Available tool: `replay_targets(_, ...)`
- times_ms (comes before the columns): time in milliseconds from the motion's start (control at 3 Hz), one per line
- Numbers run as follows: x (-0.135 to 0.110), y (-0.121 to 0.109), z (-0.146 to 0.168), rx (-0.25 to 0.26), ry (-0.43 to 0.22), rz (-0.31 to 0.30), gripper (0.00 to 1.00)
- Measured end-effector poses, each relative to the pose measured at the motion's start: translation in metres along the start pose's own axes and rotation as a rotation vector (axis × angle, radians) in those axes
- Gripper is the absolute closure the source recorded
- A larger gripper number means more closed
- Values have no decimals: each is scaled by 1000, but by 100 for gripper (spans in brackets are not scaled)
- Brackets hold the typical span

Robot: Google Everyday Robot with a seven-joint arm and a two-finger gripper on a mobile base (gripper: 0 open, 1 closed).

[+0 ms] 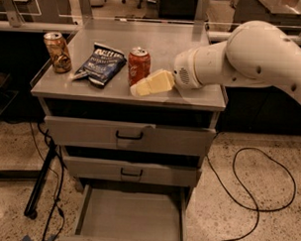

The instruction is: Place coke can into bottom drawer

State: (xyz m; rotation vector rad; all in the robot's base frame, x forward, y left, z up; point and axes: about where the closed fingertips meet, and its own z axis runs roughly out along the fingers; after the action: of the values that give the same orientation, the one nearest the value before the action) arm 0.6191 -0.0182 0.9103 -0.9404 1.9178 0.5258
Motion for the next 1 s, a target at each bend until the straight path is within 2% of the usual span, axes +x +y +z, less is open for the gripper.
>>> replay_targets(667,-2,-28,28,31,-6,20,0)
replay_targets(1000,-20,-41,56,27,-25,16,0)
